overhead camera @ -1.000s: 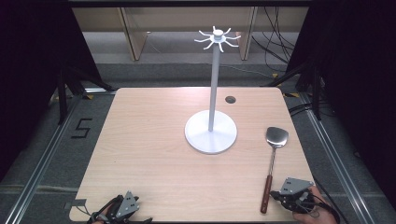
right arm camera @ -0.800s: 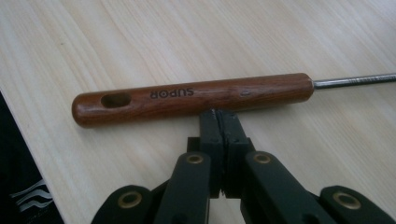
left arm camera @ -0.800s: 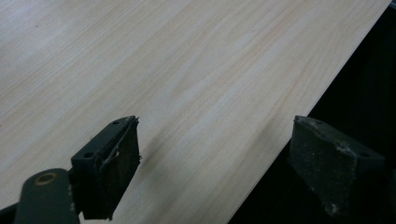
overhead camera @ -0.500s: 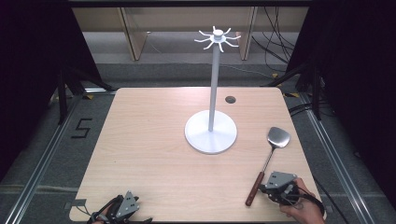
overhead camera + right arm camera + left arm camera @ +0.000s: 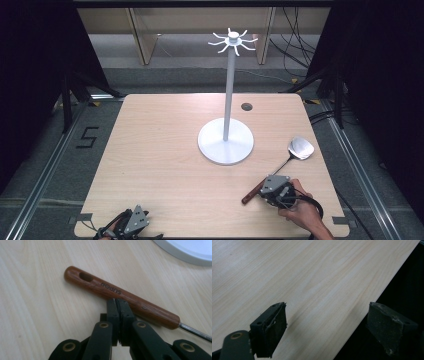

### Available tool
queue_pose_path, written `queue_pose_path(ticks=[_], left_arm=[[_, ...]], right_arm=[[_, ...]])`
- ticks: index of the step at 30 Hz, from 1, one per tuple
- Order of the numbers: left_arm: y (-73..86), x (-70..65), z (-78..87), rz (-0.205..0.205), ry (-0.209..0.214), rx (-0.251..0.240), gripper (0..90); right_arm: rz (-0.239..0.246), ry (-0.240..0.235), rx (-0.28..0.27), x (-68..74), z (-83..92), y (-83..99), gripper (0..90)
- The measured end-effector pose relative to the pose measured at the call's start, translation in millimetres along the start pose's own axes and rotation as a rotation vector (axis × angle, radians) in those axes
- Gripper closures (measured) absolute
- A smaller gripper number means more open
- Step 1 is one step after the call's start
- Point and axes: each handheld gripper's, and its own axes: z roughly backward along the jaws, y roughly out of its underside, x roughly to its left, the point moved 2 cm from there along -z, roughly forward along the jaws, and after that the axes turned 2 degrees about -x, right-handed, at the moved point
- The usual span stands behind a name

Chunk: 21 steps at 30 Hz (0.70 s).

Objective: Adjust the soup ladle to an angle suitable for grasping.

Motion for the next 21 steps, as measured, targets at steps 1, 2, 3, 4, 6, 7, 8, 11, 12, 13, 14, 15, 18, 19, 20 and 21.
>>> queue_pose_path(ticks=[1, 2, 3, 4, 6, 7, 8, 11, 12, 13, 14, 15, 18, 19, 20, 21], left_arm=[[0.0, -0.1, -0.1, 0.001, 0.000, 0.000, 15.4], [0.1, -0.4, 0.0, -0.001, 0.002, 0.001, 15.5], [0.2, -0.5, -0.1, -0.002, 0.003, 0.003, 15.4], [0.1, -0.4, 0.0, -0.002, 0.002, 0.002, 15.5], [0.0, -0.2, 0.1, 0.000, 0.000, 0.000, 15.4], [0.1, -0.3, 0.0, 0.001, 0.004, -0.001, 15.4], [0.4, -0.4, -0.6, 0.001, 0.005, -0.007, 15.4], [0.2, 0.3, 0.0, 0.001, 0.000, 0.000, 15.4], [0.2, 0.1, -0.2, 0.001, 0.000, 0.001, 15.4], [0.3, -0.3, 0.0, 0.001, 0.003, 0.001, 15.4], [0.3, -0.2, -0.2, 0.000, 0.006, 0.001, 15.4], [0.2, -0.2, -0.1, 0.000, 0.003, 0.000, 15.4], [0.2, -0.2, -0.1, -0.001, 0.005, 0.000, 15.4], [0.1, -0.4, -0.1, -0.003, 0.004, 0.001, 15.4], [-0.1, -0.2, -0.2, -0.004, 0.004, 0.001, 15.5], [-0.2, -0.3, -0.2, -0.003, 0.002, 0.000, 15.5]], right_arm=[[0.031, -0.010, -0.006, -1.7, -3.4, -3.0, 90.0], [0.011, -0.009, 0.005, -0.6, -4.7, -5.7, 89.9], [0.034, -0.012, -0.003, -1.3, -7.1, -8.9, 89.9], [0.027, -0.006, 0.004, -0.9, -8.2, -11.3, 89.8], [0.050, -0.012, 0.004, -1.7, -11.0, -16.2, 88.0], [0.056, -0.020, 0.003, -2.1, -11.6, -17.9, 86.0], [0.048, -0.033, 0.000, -2.2, -10.2, -19.0, 83.9], [0.120, -0.093, 0.008, -9.6, -6.0, -24.0, 72.7], [0.148, -0.094, 0.023, -11.4, -5.0, -25.5, 70.4], [0.176, -0.069, 0.026, -14.3, -3.8, -28.6, 67.1], [0.222, -0.062, 0.038, -20.0, -0.4, -35.7, 63.2], [0.222, -0.062, 0.038, -20.0, -0.4, -35.7, 63.2], [0.242, -0.087, 0.052, -24.2, 2.0, -44.7, 56.4], [0.255, -0.103, 0.060, -25.3, 2.0, -47.1, 53.1], [0.252, -0.124, 0.069, -25.7, 1.6, -48.7, 49.9], [0.277, -0.147, 0.070, -27.7, -0.2, -50.3, 48.3]])
